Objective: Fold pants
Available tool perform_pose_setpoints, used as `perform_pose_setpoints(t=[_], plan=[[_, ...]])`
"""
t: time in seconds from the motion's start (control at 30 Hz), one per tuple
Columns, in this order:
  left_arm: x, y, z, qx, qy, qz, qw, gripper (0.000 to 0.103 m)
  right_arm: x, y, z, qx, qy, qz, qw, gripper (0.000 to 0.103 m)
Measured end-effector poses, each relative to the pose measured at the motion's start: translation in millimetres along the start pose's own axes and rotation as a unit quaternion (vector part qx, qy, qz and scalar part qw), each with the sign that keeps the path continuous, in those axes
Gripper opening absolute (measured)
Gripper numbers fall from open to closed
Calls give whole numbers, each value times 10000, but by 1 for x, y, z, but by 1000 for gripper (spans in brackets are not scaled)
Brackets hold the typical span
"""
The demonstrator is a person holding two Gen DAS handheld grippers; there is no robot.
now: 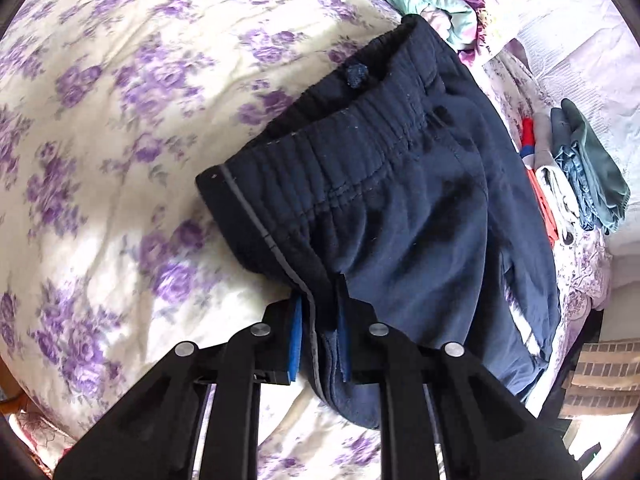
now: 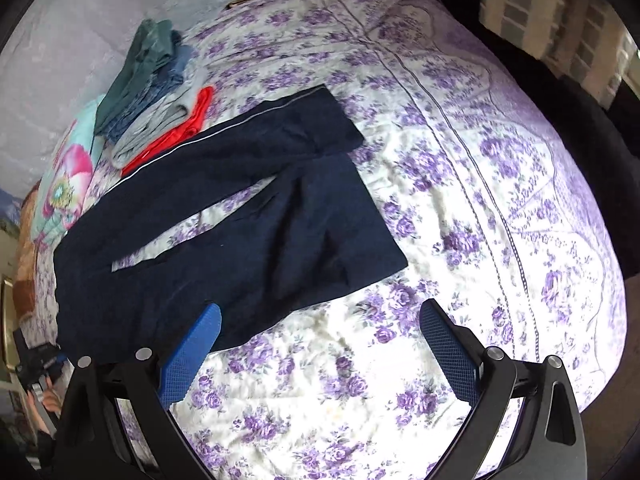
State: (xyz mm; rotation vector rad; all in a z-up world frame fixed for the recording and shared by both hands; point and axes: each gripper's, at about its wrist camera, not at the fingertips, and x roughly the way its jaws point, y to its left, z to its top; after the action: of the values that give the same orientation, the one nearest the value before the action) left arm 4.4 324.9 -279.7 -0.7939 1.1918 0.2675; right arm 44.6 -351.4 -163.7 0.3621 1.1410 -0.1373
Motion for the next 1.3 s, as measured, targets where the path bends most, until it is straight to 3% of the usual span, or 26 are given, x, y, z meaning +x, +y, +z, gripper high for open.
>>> perform_pose_setpoints(t=[0.1, 0.17, 0.3, 0.4, 0.47, 0.57, 0.73, 0.93, 1.03, 1.17, 1.23, 1.3], plan=[[-2, 8, -8, -12, -15, -20, 10000, 14, 30, -32, 1, 682, 352, 364, 9964, 100], [2, 7, -8, -22, 8, 18, 10000, 14, 54, -47, 1, 1213, 568, 851, 9873, 100], [12, -7, 8, -30, 74, 71, 9999, 14, 99, -60, -1, 2084, 887, 1341, 9647, 96], [14, -4, 10, -80, 136, 109, 9998, 14, 126, -62, 0, 2550, 998, 1584, 9486, 67], [18, -13, 13, -70, 160, 196, 9997, 14, 134, -60, 3, 2585, 898, 1647, 9476, 13], [21, -18, 14, -125, 138, 308, 9994, 14, 137, -62, 8, 2712, 745, 1754, 9435, 12], [4, -10, 3, -376, -75, 280, 9989, 13, 98, -56, 8, 2141, 485, 1395, 9656, 11], [-29, 6, -30, -326, -216, 382, 9985, 12, 58, -76, -30, 1920, 653, 1155, 9724, 11], [-30, 29, -35, -555, -173, 426, 9974, 11, 63, -87, -53, 1943, 800, 1054, 9720, 11], [-6, 39, -26, -689, -76, 588, 9959, 10, 102, -90, -63, 1914, 1044, 790, 9727, 12], [-8, 20, -25, -276, -150, 958, 9949, 9, 99, -88, -59, 1896, 1026, 816, 9731, 21], [-13, 9, -28, 55, -182, 1148, 9932, 11, 94, -82, -54, 1718, 1101, 949, 9743, 44]])
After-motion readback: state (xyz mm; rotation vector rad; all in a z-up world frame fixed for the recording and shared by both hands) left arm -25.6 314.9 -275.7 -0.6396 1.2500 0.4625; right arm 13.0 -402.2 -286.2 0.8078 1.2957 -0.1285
